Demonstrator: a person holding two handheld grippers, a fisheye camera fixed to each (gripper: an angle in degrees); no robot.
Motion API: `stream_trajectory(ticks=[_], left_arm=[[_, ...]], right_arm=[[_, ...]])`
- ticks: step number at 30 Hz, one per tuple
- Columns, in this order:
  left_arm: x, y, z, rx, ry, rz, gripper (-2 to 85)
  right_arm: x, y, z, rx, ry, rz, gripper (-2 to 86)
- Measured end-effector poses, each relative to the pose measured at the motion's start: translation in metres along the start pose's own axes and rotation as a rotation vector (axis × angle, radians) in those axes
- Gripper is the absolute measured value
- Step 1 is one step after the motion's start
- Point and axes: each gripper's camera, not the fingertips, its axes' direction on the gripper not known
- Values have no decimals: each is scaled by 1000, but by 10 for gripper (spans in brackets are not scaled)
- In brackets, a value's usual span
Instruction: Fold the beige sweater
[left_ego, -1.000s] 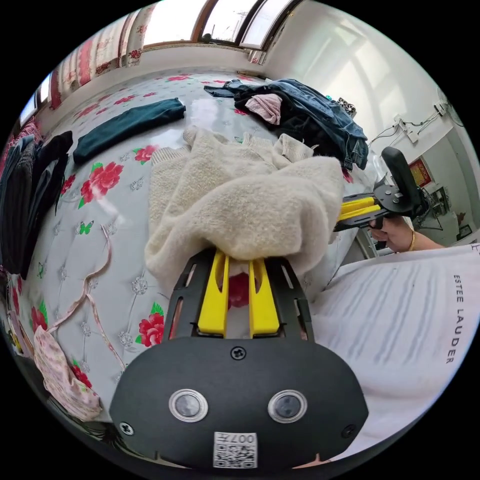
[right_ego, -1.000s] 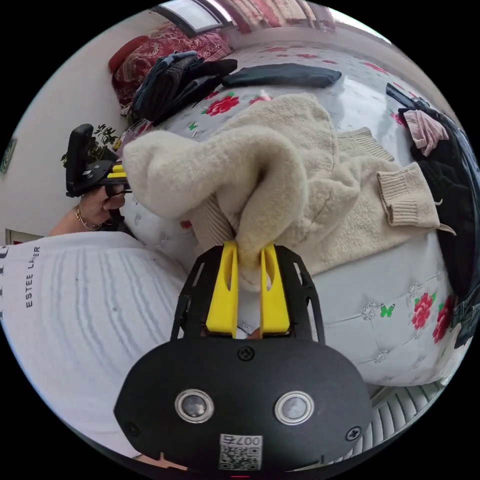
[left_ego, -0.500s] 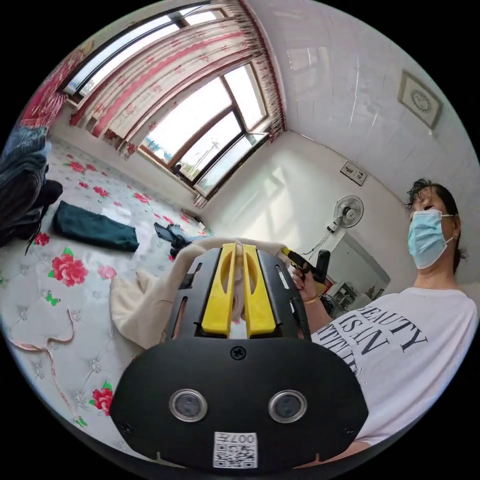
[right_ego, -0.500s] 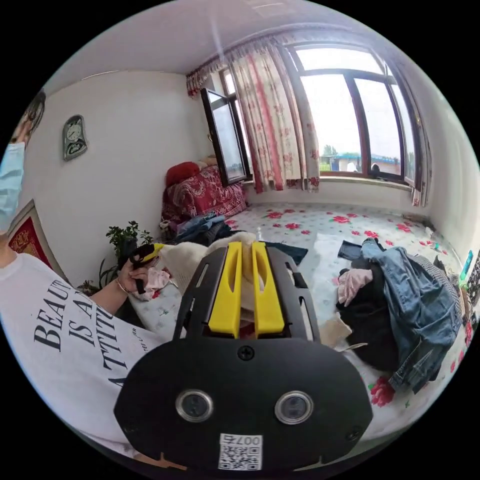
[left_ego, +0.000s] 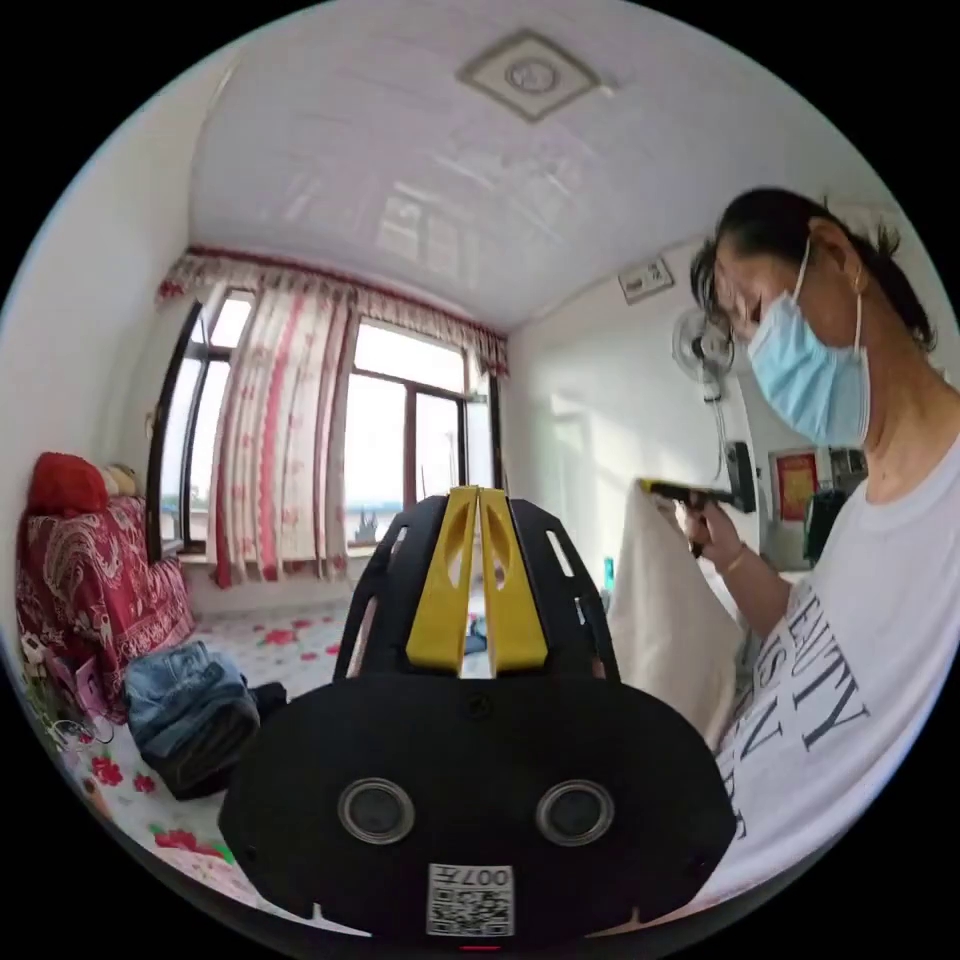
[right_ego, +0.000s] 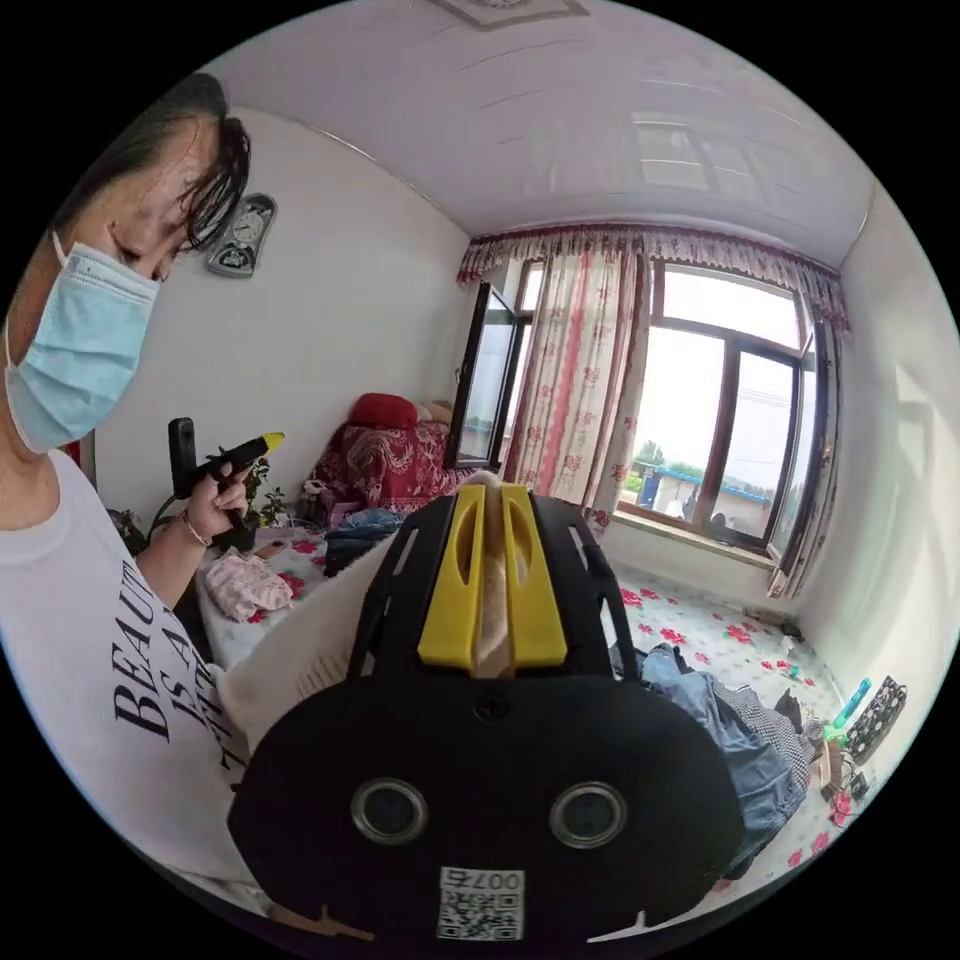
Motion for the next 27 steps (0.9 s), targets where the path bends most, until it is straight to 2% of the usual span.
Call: stream_trajectory(ticks=[1, 2, 4, 7, 11, 12, 14, 16, 20, 23, 27], left_arm=[[15, 30, 37, -174, 82, 3, 32], [24, 47, 54, -257, 121, -9, 46], [62, 117, 107, -541, 272, -41, 111], [103, 182, 144, -749, 323, -70, 142], [102, 209, 177, -748, 254, -200, 148], [101, 217, 200, -835, 183, -178, 151], [103, 223, 229, -875, 118, -98, 152], [113, 229, 265, -879, 161, 9, 146], [129, 261, 319, -1007, 351, 16, 109], [105, 271, 331, -1011, 412, -169, 53], [28, 240, 268, -741, 449, -473, 30]], right_arm=[[-4, 5, 5, -32, 33, -6, 5], [-12, 17, 15, -113, 92, -17, 4], [-17, 36, 27, -206, 130, -11, 3], [-16, 65, 41, -311, 124, 50, 2], [-10, 87, 48, -343, 124, 158, 2], [-10, 89, 48, -338, 120, 177, 2], [-11, 91, 47, -330, 116, 188, 2], [-14, 89, 45, -324, 115, 185, 2], [-20, 85, 42, -325, 110, 173, 3], [-21, 89, 41, -351, 127, 183, 2], [-12, 98, 20, -347, 210, 272, 1]])
